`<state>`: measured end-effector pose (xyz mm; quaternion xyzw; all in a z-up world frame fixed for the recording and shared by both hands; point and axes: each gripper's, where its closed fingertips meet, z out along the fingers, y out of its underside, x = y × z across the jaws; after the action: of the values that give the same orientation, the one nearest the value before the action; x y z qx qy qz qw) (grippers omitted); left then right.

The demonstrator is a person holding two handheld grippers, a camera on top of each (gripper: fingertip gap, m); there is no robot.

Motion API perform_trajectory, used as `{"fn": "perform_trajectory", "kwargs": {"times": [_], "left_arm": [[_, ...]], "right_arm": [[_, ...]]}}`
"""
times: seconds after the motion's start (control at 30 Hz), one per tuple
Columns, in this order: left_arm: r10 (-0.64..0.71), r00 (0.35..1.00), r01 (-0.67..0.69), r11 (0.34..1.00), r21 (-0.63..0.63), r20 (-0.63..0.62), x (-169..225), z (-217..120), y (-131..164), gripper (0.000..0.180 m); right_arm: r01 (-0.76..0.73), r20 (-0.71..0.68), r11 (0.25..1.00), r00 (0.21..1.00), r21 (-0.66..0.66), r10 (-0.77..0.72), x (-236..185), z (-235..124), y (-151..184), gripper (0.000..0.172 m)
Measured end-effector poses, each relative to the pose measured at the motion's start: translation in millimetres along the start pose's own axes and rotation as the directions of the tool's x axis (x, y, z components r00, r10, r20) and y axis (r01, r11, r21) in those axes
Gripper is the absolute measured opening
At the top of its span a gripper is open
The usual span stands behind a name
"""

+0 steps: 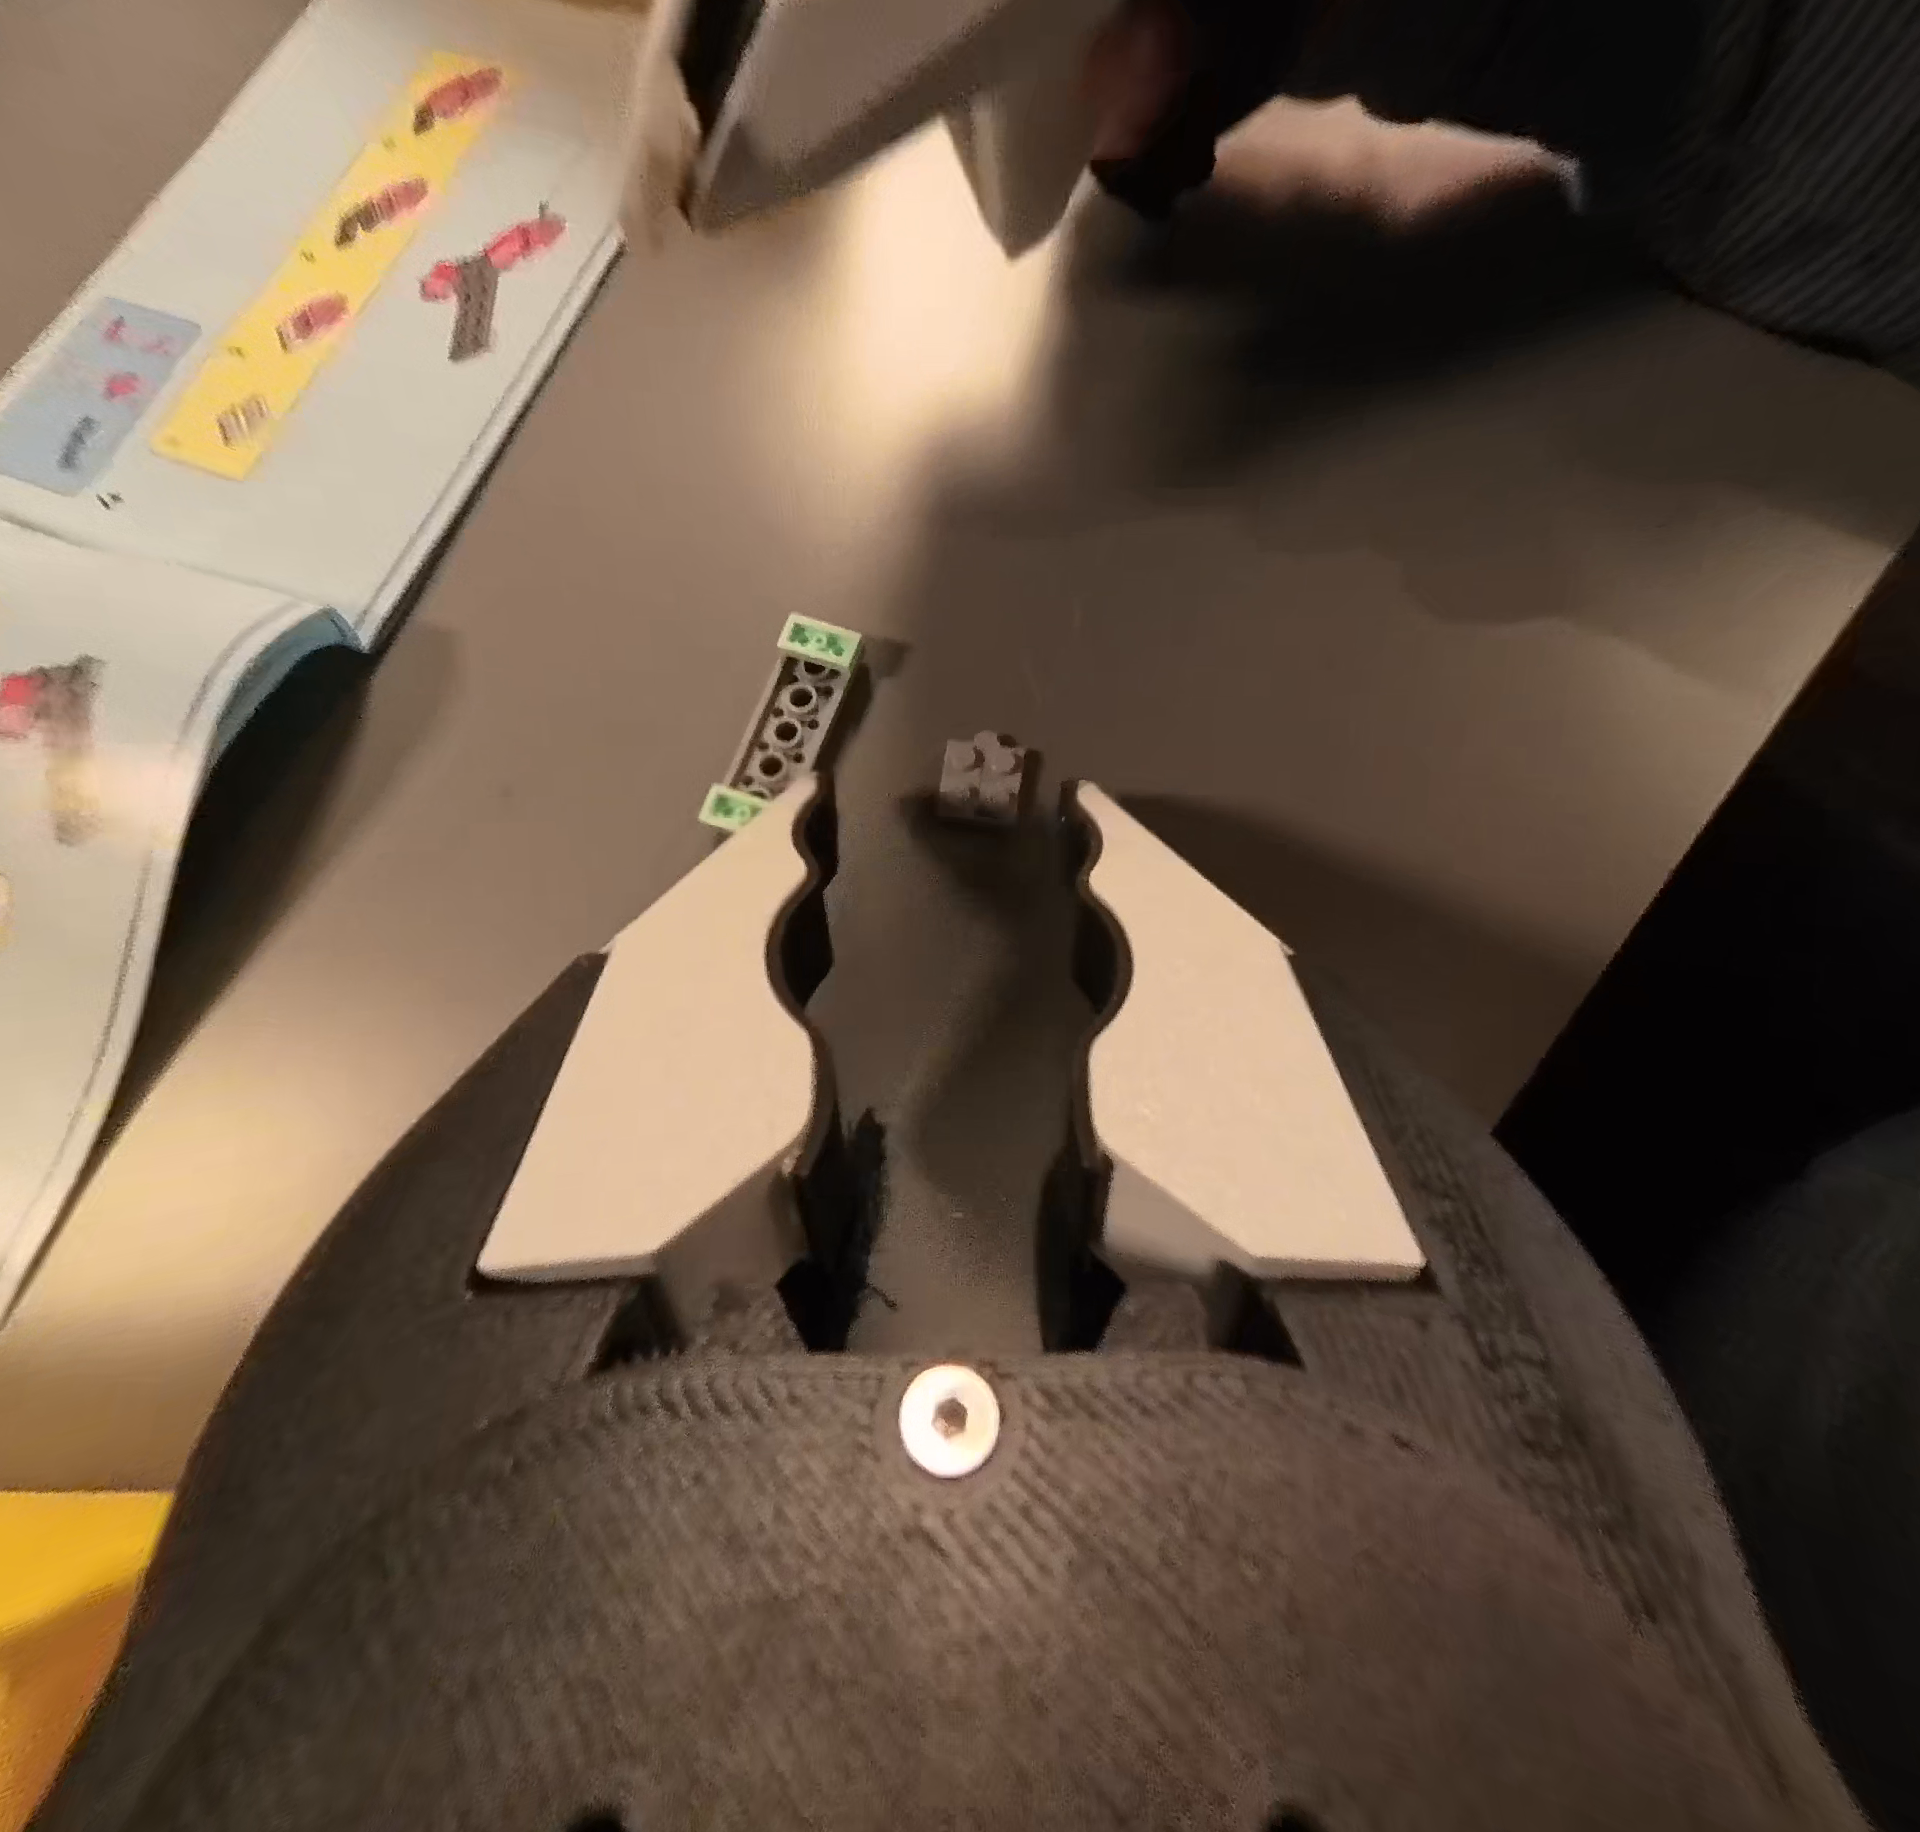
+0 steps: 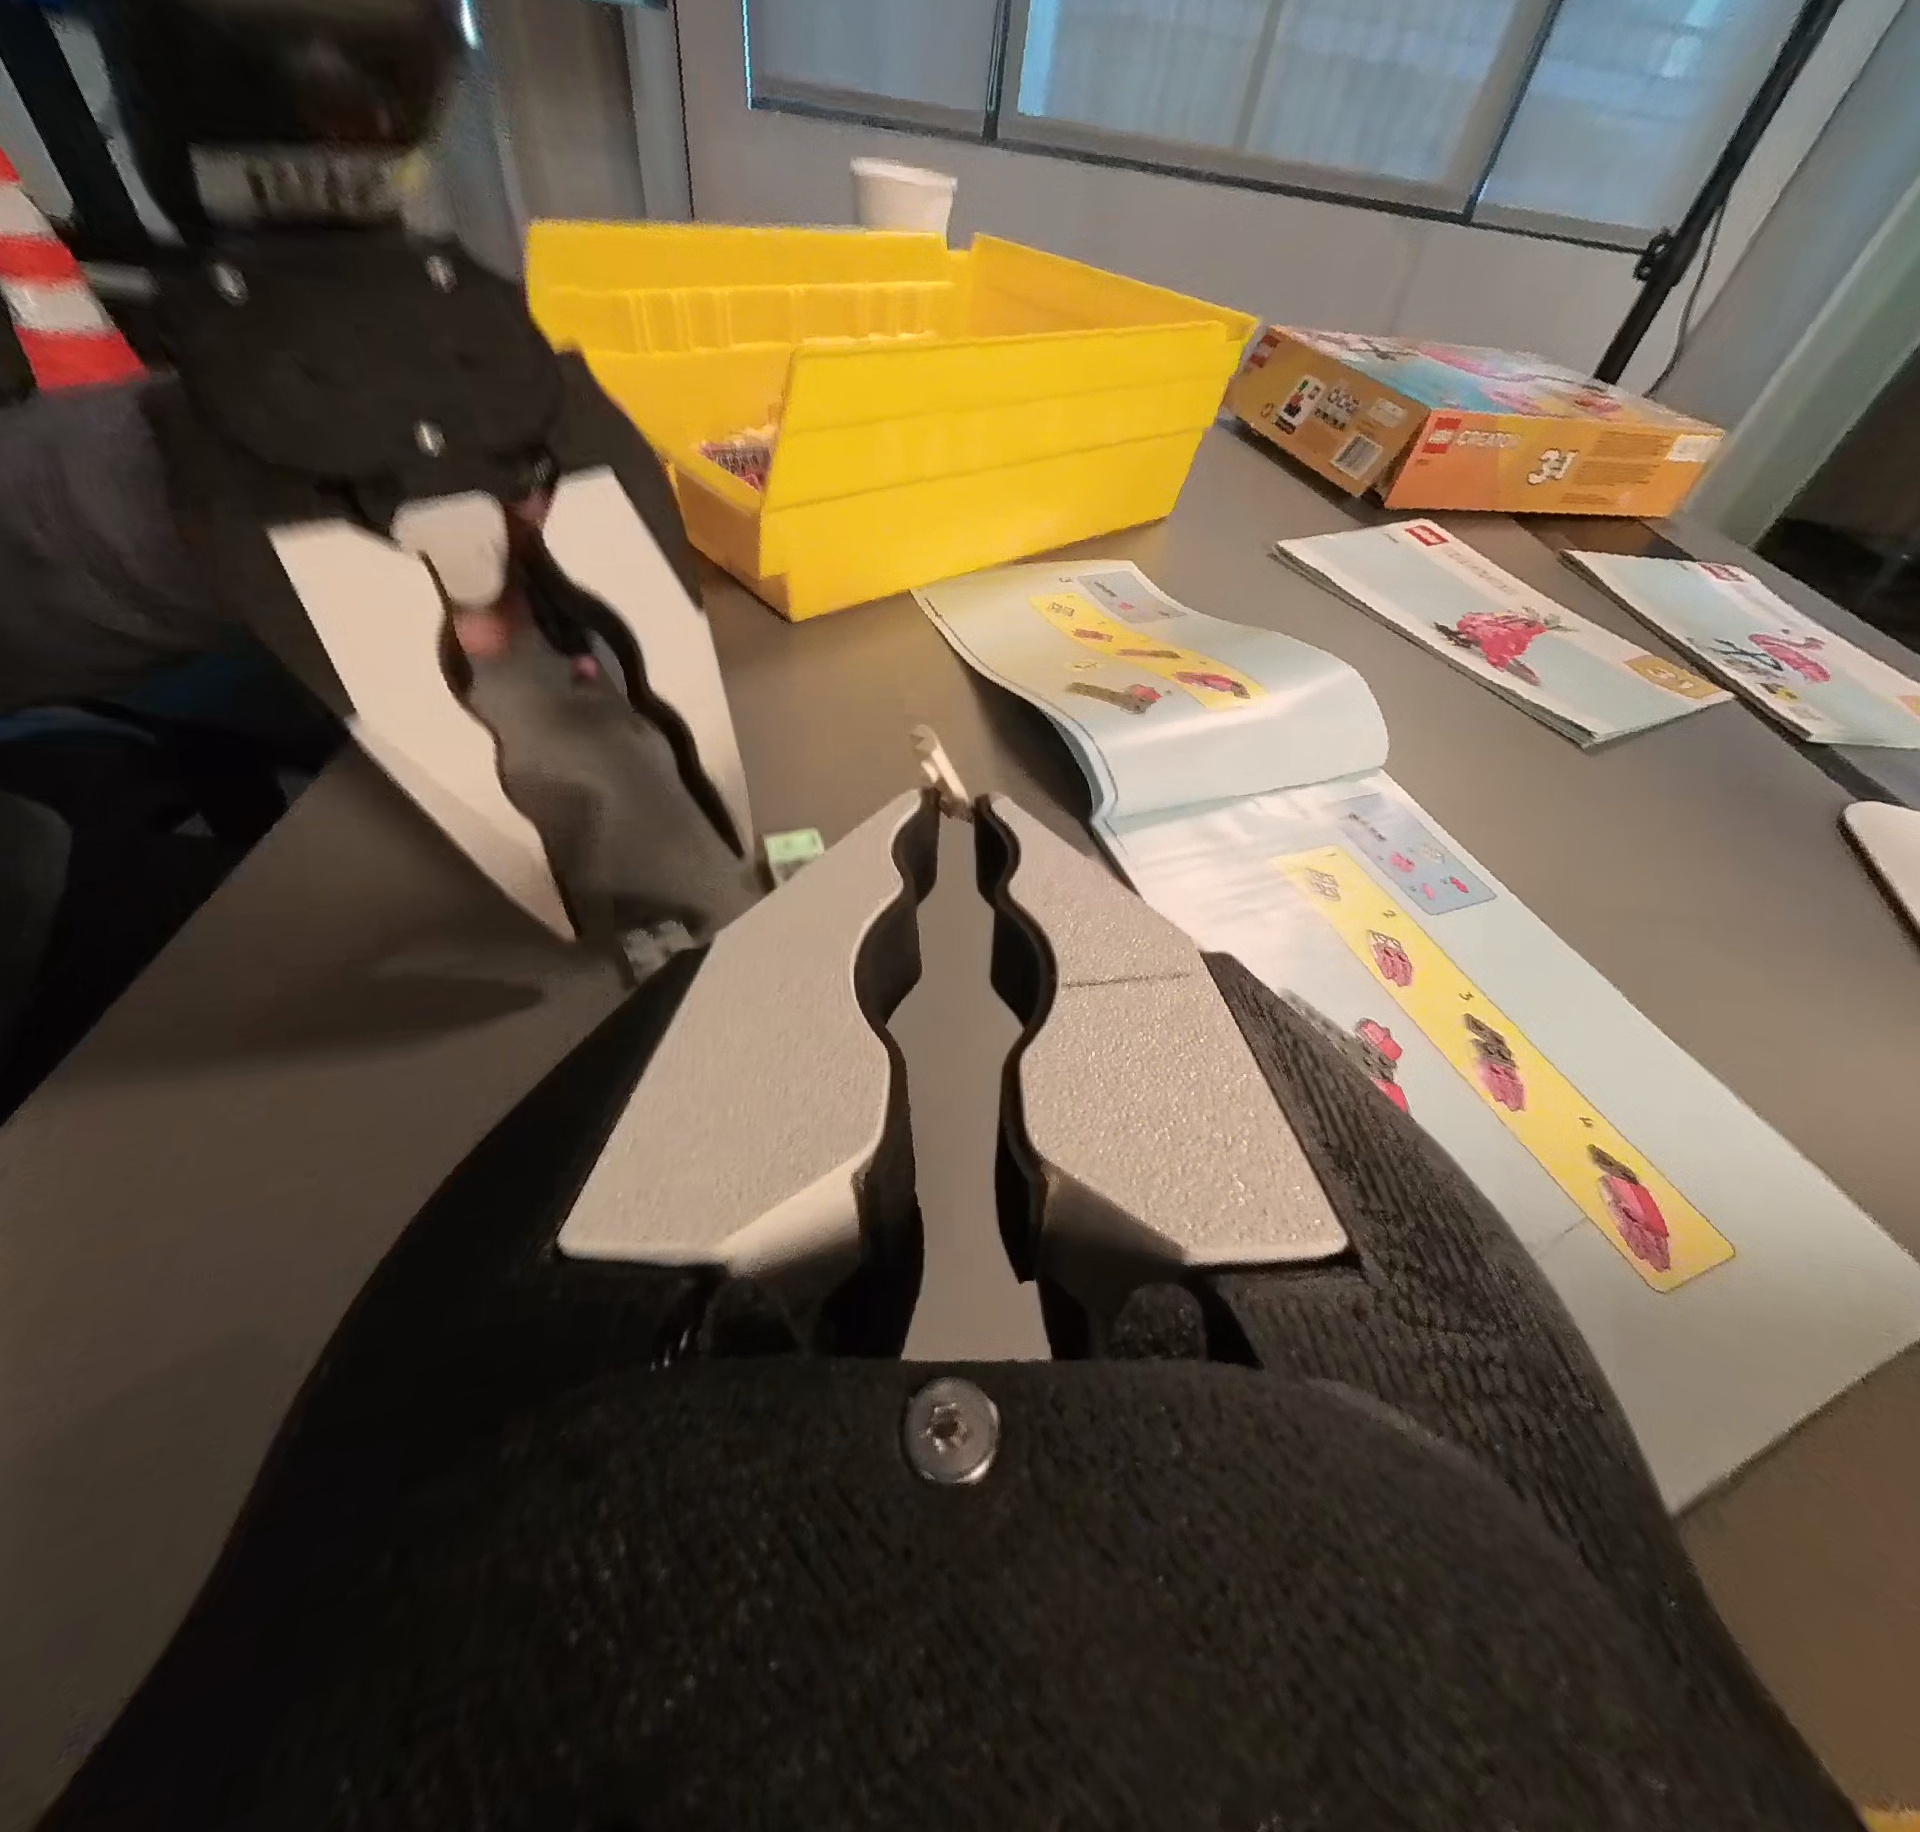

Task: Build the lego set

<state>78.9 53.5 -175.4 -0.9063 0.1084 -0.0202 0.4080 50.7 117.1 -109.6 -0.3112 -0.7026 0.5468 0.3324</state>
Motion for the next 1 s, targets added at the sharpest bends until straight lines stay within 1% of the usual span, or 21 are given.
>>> {"fn": "perform_trajectory", "kwargs": {"times": [0.1, 0.17, 0.23, 0.33, 0.47, 0.57, 0.63, 0.67, 0.77, 0.8, 0.93, 1.0], "left_arm": [[-0.019, 1.0, 0.019, 0.994, 0.111, -0.008, -5.2, -8.5, -18.1, 0.042], [-0.011, 1.0, 0.01, 0.979, 0.203, 0.004, -10.4, -15.2, -33.2, 0.041], [0.019, 1.0, -0.023, 0.972, 0.236, 0.02, -13.6, -17.7, -40.8, 0.035], [0.066, 0.997, -0.076, 0.973, 0.217, 0.05, -16.2, -14.1, -42.9, 0.028], [0.097, 0.995, -0.097, 0.967, 0.237, 0.016, -8.2, -11.6, -48.0, 0.013], [0.117, 0.993, -0.116, 0.969, 0.217, 0.005, -6.5, -8.4, -44.9, 0.009], [0.133, 0.991, -0.134, 0.971, 0.198, 0.021, -8.9, -7.6, -42.0, 0.003], [0.14, 0.99, -0.141, 0.971, 0.192, 0.02, -9.1, -7.7, -41.2, 0.003], [0.155, 0.988, -0.15, 0.975, 0.162, -0.016, -6.3, -6.6, -36.1, 0.004], [0.162, 0.987, -0.156, 0.976, 0.153, -0.024, -5.4, -6.1, -34.6, 0.003], [0.183, 0.982, -0.176, 0.975, 0.132, -0.039, -1.5, -4.8, -32.2, 0.003], [0.187, 0.981, -0.181, 0.977, 0.117, -0.047, 0.5, -3.1, -31.3, 0.003]], "right_arm": [[0.139, 0.021, 0.986, 0.99, -0.096, -0.138, -9.9, 2.7, 12.1, 0.004], [0.177, 0.074, 0.979, 0.983, -0.104, -0.169, -22.8, 6.9, 11.8, 0.004], [0.18, 0.124, 0.98, 0.978, -0.089, -0.168, -34.1, 10.5, 9.3, 0.004], [0.17, 0.17, 0.982, 0.973, -0.087, -0.153, -43.2, 12.5, 10.3, 0.004], [0.16, 0.201, 0.983, 0.97, -0.088, -0.14, -49.0, 13.1, 10.2, 0.004], [0.155, 0.216, 0.983, 0.967, -0.093, -0.132, -51.5, 12.9, 11.1, 0.004], [0.152, 0.22, 0.984, 0.967, -0.095, -0.128, -52.7, 13.4, 11.7, 0.004], [0.151, 0.222, 0.984, 0.967, -0.097, -0.127, -53.6, 13.9, 11.9, 0.004], [0.129, 0.251, 0.988, 0.962, -0.085, -0.104, -60.4, 14.9, 8.9, 0.015], [0.123, 0.261, 0.989, 0.961, -0.088, -0.096, -62.0, 14.9, 8.8, 0.016], [0.117, 0.289, 0.986, 0.954, -0.12, -0.078, -66.2, 14.8, 14.6, 0.006], [0.112, 0.294, 0.984, 0.953, -0.137, -0.067, -66.0, 13.5, 17.0, 0.003]]}}
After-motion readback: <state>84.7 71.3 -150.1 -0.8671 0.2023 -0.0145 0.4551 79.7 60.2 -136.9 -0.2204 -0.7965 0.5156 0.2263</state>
